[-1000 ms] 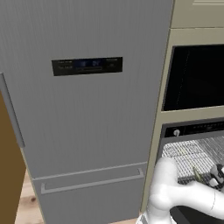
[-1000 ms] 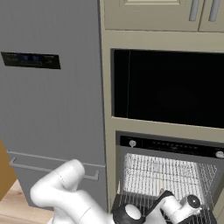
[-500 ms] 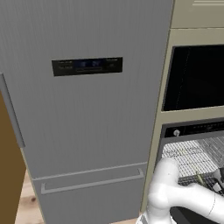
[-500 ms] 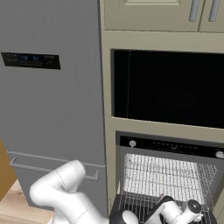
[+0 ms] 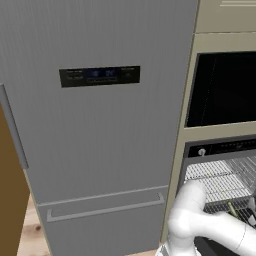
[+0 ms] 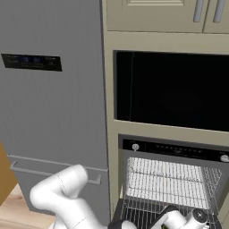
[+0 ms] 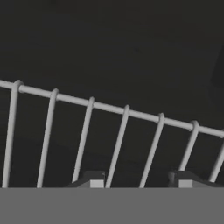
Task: Take the fish from the oven and place it on the plate on the counter.
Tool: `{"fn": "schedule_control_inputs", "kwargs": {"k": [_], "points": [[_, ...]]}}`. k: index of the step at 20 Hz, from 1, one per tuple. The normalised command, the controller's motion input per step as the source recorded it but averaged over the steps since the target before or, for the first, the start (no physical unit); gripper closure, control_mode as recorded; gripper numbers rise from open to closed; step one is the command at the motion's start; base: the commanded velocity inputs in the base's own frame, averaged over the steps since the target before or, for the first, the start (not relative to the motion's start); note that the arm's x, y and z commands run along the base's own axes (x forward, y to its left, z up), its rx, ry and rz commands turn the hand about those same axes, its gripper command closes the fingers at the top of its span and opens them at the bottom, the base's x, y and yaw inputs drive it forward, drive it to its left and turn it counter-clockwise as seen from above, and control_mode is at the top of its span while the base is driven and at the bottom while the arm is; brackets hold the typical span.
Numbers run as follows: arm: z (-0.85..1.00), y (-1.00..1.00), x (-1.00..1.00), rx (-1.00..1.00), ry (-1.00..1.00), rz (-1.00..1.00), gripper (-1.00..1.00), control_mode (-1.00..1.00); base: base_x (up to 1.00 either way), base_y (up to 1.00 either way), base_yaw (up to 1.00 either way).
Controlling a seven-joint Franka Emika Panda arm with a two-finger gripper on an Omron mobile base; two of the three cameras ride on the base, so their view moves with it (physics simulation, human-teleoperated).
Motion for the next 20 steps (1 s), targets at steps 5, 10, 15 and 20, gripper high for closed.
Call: {"fn": "schedule_control_inputs", "kwargs": {"k": [5, 10, 15, 20], "points": [[-0.70, -0.01, -0.82, -0.01, 0.02, 0.02, -1.00, -1.00, 0.00, 0.00, 0.00], [0.20, 0.01, -0.25, -0.02, -0.17, 0.22, -1.00, -1.00, 0.00, 0.00, 0.00], [0.98, 0.00, -0.15, -0.11, -0.17, 0.43, -1.00, -1.00, 0.00, 0.00, 0.00], [1.00, 0.00, 0.01, -0.14, -0.04, 0.37, -1.00, -1.00, 0.00, 0.00, 0.00]]}}
